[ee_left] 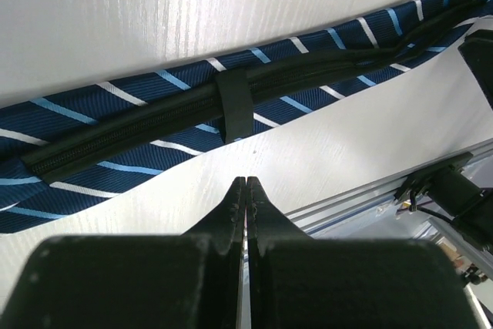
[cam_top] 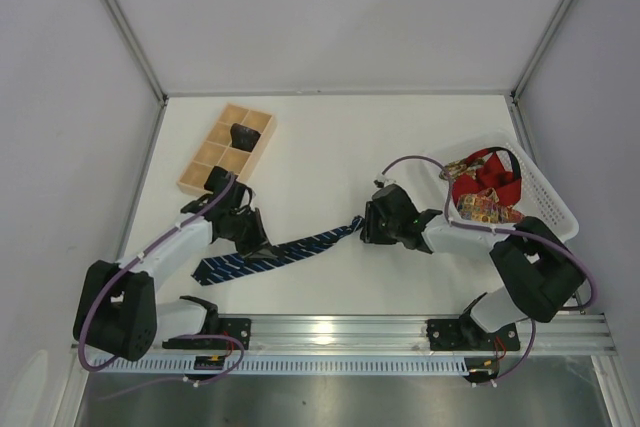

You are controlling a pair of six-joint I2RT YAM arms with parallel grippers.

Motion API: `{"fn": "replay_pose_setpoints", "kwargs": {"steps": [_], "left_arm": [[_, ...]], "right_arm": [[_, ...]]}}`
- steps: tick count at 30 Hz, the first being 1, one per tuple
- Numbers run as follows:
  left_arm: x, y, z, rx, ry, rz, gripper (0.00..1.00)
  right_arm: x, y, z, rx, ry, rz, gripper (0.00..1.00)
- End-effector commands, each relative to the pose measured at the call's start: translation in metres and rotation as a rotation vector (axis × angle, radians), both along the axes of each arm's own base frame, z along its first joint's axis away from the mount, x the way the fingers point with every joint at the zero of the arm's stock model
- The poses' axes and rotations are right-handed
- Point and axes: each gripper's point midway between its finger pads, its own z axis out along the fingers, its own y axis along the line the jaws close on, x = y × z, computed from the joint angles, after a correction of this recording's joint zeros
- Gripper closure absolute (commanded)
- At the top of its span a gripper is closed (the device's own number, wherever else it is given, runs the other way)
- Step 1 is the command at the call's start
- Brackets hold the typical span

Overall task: Roll the ties
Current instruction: Flatten the tie

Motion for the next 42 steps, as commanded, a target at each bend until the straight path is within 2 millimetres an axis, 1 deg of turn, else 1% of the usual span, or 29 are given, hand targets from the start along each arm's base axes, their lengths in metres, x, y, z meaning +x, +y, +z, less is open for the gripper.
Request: {"fn": "replay_pose_setpoints", "kwargs": {"steps": [1,2,3,4,5,6,9,10,11,12,13,14,15,17,21,22,24,25,27,28,30,31,33,34,35,37,38,40,42], "left_arm": [[0.015,0.003,0.02,0.026,-0.064,-0.022,1.0],[0.016,0.008,0.021,0.054,-0.066,-0.018,1.0],[0.021,0.009,0.029,0.062,-0.092,-0.016,1.0],[0.022,0.01,0.032,0.07,-0.102,-0.015,1.0],[0.024,0.014,0.034,0.093,-0.109,-0.004,1.0],[0.027,0.014,0.041,0.093,-0.132,0.002,1.0],[0.031,0.018,0.047,0.109,-0.157,0.025,1.0],[0.031,0.018,0.048,0.108,-0.162,0.029,0.99],[0.031,0.017,0.049,0.104,-0.163,0.036,1.0],[0.029,0.017,0.048,0.102,-0.156,0.037,0.99],[0.029,0.017,0.05,0.095,-0.169,0.042,1.0],[0.029,0.017,0.051,0.092,-0.175,0.048,1.0],[0.027,0.019,0.05,0.096,-0.176,0.063,1.0],[0.026,0.02,0.054,0.091,-0.195,0.08,1.0],[0.021,0.022,0.055,0.094,-0.194,0.076,0.99],[0.021,0.022,0.055,0.094,-0.195,0.075,0.99],[0.02,0.022,0.056,0.09,-0.202,0.075,0.97],[0.021,0.021,0.057,0.088,-0.204,0.074,0.95],[0.021,0.02,0.055,0.084,-0.198,0.071,0.93],[0.022,0.019,0.054,0.081,-0.194,0.066,0.89],[0.021,0.015,0.047,0.066,-0.168,0.045,0.84],[0.023,0.013,0.045,0.058,-0.167,0.039,0.81],[0.021,0.009,0.038,0.044,-0.135,0.033,0.79],[0.023,0.009,0.033,0.048,-0.121,0.034,0.78],[0.023,0.009,0.03,0.051,-0.109,0.035,0.78],[0.025,0.01,0.026,0.069,-0.095,0.04,0.76],[0.026,0.012,0.02,0.087,-0.073,0.045,0.75],[0.032,0.014,0.018,0.109,-0.074,0.045,0.69],[0.036,0.016,0.012,0.142,-0.042,0.039,0.68]], "right_arm": [[0.007,-0.019,0.006,-0.028,-0.04,-0.075,0.59],[0.008,-0.015,0.013,-0.011,-0.051,-0.065,0.59],[0.007,-0.01,0.02,0.002,-0.067,-0.039,0.59],[0.012,-0.002,0.04,0.033,-0.109,-0.026,0.59],[0.008,0.008,0.049,0.042,-0.132,0.006,0.59],[0.009,0.014,0.057,0.05,-0.15,0.017,0.59],[0.01,0.041,0.075,0.092,-0.178,0.077,0.59],[0.012,0.046,0.066,0.076,-0.161,0.089,0.59],[0.013,0.05,0.063,0.075,-0.152,0.095,0.59],[0.018,0.059,0.066,0.086,-0.149,0.106,0.59],[0.019,0.062,0.061,0.081,-0.134,0.113,0.59],[0.021,0.065,0.047,0.063,-0.1,0.118,0.6],[0.024,0.069,0.047,0.07,-0.093,0.123,0.6],[0.024,0.068,0.037,0.058,-0.072,0.116,0.6],[0.022,0.054,0.017,0.033,-0.043,0.089,0.6],[0.022,0.043,0.007,0.024,-0.024,0.065,0.6],[0.023,0.03,-0.001,0.017,-0.001,0.023,0.61],[0.02,0.015,-0.01,-0.009,0.027,-0.008,0.61],[0.019,-0.001,-0.013,-0.036,0.039,-0.069,0.61],[0.016,-0.008,-0.009,-0.037,0.04,-0.088,0.61],[0.008,-0.022,-0.012,-0.048,0.056,-0.125,0.6],[0.005,-0.026,-0.003,-0.043,0.044,-0.134,0.6],[-0.005,-0.041,-0.006,-0.087,0.057,-0.156,0.6],[-0.007,-0.047,-0.005,-0.098,0.053,-0.166,0.59],[-0.007,-0.051,0.003,-0.094,0.028,-0.18,0.59],[-0.015,-0.062,0.0,-0.114,0.036,-0.185,0.59],[-0.015,-0.065,0.006,-0.107,0.014,-0.183,0.59],[-0.02,-0.071,0.003,-0.109,0.02,-0.182,0.59],[-0.022,-0.071,0.004,-0.097,0.02,-0.169,0.59]]}}
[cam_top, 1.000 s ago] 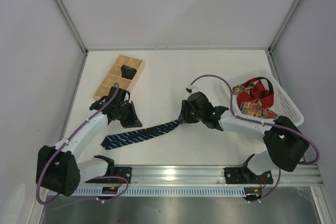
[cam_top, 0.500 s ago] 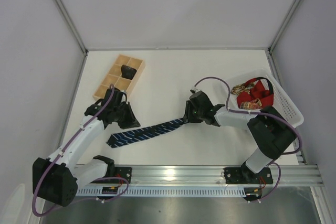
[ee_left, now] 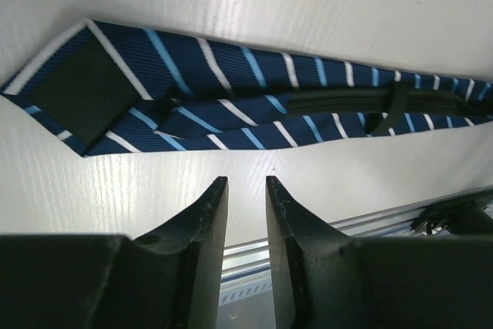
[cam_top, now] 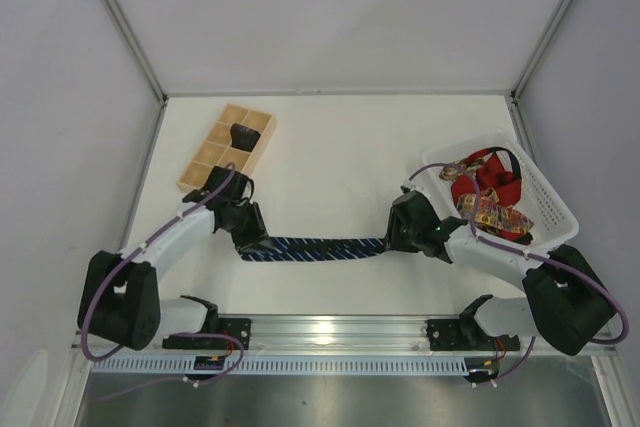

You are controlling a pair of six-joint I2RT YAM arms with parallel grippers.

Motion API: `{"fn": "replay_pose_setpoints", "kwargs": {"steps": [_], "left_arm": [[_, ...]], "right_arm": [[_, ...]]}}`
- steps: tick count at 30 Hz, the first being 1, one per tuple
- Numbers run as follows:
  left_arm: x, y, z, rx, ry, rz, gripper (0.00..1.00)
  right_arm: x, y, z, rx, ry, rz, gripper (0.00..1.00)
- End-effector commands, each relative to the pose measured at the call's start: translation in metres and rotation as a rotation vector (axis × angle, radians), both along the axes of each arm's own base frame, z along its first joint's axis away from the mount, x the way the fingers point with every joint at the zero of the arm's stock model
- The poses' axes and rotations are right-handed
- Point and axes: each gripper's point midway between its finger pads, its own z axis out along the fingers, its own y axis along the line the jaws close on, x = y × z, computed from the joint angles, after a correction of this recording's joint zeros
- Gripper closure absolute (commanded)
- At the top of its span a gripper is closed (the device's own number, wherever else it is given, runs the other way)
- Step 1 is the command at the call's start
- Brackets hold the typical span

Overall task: Roll the ties
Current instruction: Flatten the tie

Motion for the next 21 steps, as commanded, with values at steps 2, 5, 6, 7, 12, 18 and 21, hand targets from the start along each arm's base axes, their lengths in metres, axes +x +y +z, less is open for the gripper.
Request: {"fn": "replay_pose_setpoints", "kwargs": {"steps": [2,5,6,7,12,18,21], "left_arm": [[0.018,0.005,-0.006,0.063,0.015,0.008,0.68],[0.022,0.006,-0.014,0.092,0.043,0.017,0.64],[0.024,0.007,-0.015,0.1,0.044,0.019,0.63],[0.024,0.006,-0.017,0.107,0.048,0.019,0.63],[0.031,0.006,-0.026,0.142,0.044,0.022,0.62],[0.029,0.01,-0.043,0.185,0.084,0.013,0.65],[0.028,0.012,-0.049,0.2,0.092,0.016,0.77]], "right_arm": [[-0.005,-0.011,-0.002,-0.02,0.004,-0.008,0.59],[-0.006,-0.006,-0.005,0.001,0.019,-0.008,0.59],[-0.006,-0.004,-0.006,0.005,0.023,-0.004,0.59],[-0.006,-0.003,-0.008,0.008,0.028,0.001,0.59],[-0.004,0.0,-0.006,0.011,0.026,0.011,0.59],[0.0,-0.001,-0.004,0.002,0.021,0.015,0.59],[-0.002,-0.002,-0.005,-0.001,0.029,0.015,0.59]]}}
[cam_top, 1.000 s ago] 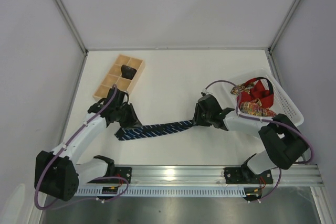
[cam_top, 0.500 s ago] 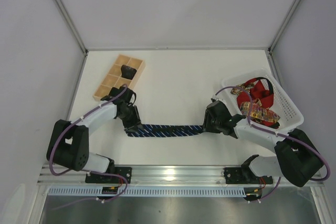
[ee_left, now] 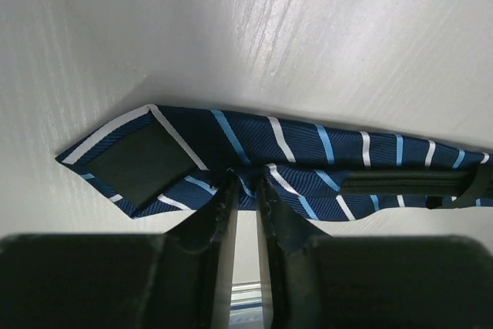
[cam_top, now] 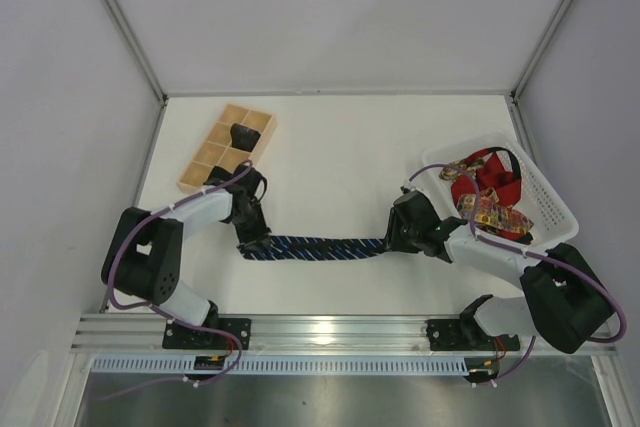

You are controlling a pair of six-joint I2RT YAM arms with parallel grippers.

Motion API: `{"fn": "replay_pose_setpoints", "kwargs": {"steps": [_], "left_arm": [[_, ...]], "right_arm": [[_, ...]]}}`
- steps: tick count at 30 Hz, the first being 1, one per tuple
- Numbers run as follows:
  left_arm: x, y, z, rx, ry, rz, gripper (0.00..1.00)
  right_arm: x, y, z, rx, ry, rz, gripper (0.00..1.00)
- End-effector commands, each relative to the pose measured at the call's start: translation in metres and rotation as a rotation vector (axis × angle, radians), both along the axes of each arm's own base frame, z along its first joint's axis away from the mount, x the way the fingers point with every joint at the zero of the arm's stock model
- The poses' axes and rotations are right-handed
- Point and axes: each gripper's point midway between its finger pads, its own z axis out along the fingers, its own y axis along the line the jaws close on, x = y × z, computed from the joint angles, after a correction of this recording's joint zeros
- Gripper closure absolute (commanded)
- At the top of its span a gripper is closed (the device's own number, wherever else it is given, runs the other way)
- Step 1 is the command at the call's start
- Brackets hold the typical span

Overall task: Roll the ties
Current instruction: Flatten the tie

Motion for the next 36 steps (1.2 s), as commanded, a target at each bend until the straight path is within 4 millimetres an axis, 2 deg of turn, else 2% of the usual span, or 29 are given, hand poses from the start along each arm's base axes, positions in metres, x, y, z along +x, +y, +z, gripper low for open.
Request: {"fn": "replay_pose_setpoints", "kwargs": {"steps": [1,3,6,8,13,18,28,36], "left_arm": [[0.013,0.001,-0.004,0.032,-0.04,0.005,0.81],[0.013,0.003,-0.005,0.042,-0.044,0.007,0.91],[0.017,0.006,-0.003,0.062,-0.058,0.005,1.0],[0.019,0.008,-0.001,0.076,-0.065,-0.005,1.0],[0.031,0.019,0.026,0.131,-0.141,-0.007,1.0],[0.039,0.015,0.046,0.11,-0.186,-0.031,0.99],[0.038,0.015,0.034,0.119,-0.149,-0.054,0.99],[0.041,0.01,0.021,0.1,-0.129,-0.063,0.91]], "right_arm": [[0.001,0.0,0.0,-0.011,0.01,0.012,0.59],[0.0,0.0,-0.001,-0.011,0.014,0.012,0.59],[0.0,0.0,-0.001,-0.013,0.013,0.017,0.59],[0.001,0.0,0.0,-0.013,0.013,0.016,0.59],[0.002,-0.001,-0.001,-0.023,0.009,0.02,0.58],[0.001,-0.002,-0.005,-0.035,0.019,0.021,0.58],[0.004,-0.004,-0.008,-0.045,0.023,0.01,0.58],[0.004,-0.003,-0.009,-0.049,0.03,0.015,0.58]]}}
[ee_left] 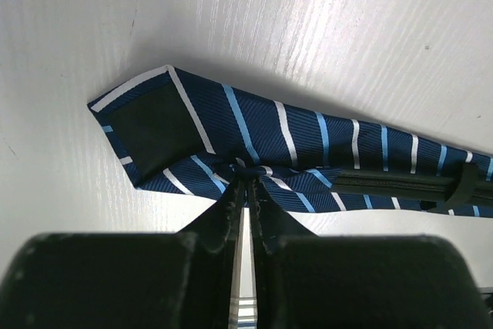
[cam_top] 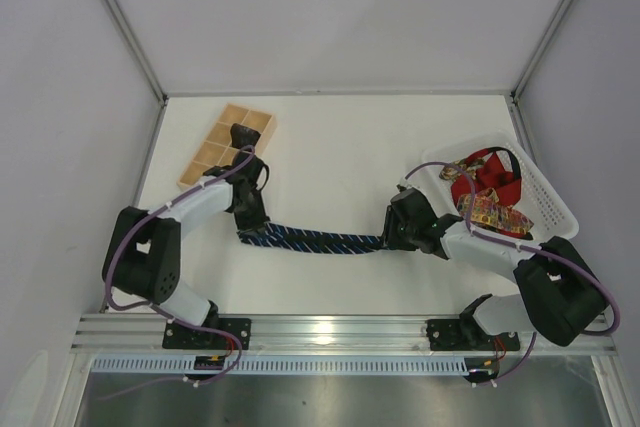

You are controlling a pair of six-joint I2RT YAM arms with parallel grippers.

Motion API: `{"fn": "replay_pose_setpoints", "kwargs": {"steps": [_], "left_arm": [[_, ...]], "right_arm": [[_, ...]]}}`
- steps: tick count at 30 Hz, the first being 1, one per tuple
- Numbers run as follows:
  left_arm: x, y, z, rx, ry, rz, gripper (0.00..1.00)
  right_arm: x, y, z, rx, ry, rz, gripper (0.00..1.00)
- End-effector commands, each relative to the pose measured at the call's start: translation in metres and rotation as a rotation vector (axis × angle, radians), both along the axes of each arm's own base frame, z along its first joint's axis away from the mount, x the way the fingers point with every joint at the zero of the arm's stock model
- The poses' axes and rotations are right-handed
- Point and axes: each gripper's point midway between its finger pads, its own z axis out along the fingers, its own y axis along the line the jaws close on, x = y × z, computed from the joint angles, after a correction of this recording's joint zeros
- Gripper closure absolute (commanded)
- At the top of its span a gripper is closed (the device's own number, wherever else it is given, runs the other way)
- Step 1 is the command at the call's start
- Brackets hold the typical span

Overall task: Roll the ties
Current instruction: Flatten the tie

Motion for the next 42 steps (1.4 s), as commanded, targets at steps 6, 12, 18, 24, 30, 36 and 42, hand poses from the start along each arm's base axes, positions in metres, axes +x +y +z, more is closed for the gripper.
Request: {"fn": "replay_pose_setpoints", "kwargs": {"steps": [6,12,18,24,30,36,42], "left_arm": [[0.009,-0.005,-0.007,-0.021,-0.018,-0.027,0.8],[0.011,-0.003,-0.009,-0.007,-0.019,-0.021,0.99],[0.021,0.014,0.002,0.088,-0.069,-0.006,1.0],[0.021,0.024,-0.011,0.155,-0.036,-0.027,0.99],[0.023,0.026,-0.017,0.166,-0.037,-0.039,0.9],[0.026,0.015,0.015,0.091,-0.105,-0.056,0.64],[0.022,-0.019,0.053,-0.107,-0.179,-0.095,0.63]], "right_arm": [[-0.001,-0.008,-0.006,-0.052,0.027,0.008,0.58],[-0.003,-0.008,-0.006,-0.054,0.029,0.014,0.58],[-0.002,-0.007,-0.006,-0.05,0.028,0.013,0.57],[0.001,-0.006,-0.006,-0.057,0.028,0.019,0.57],[0.002,-0.003,-0.006,-0.055,0.032,0.033,0.57],[0.007,0.007,0.022,-0.014,0.003,0.065,0.51],[0.01,0.013,0.073,0.034,-0.028,0.079,0.35]]}}
